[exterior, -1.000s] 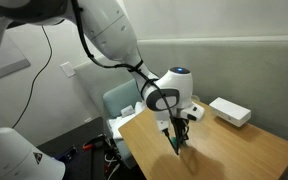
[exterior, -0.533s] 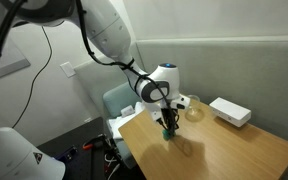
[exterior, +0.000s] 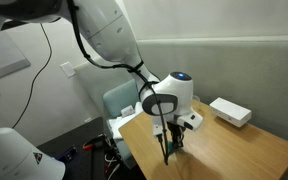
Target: Wipe the table with the sponge
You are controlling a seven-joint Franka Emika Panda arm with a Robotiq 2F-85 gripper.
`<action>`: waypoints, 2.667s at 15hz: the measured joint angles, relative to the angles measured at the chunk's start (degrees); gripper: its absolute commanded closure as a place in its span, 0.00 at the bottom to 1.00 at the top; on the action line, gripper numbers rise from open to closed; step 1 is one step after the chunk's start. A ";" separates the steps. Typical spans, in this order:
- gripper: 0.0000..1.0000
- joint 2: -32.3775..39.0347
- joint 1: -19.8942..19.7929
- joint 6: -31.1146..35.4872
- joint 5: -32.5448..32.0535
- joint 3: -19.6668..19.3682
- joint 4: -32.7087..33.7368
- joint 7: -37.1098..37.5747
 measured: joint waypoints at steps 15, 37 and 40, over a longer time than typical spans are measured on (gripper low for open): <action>0.98 -2.55 -13.22 8.00 6.10 -1.20 -1.28 -0.42; 0.00 3.82 -0.64 -4.42 2.68 -5.95 19.33 6.03; 0.00 4.08 -0.47 -4.58 2.62 -5.95 19.65 6.03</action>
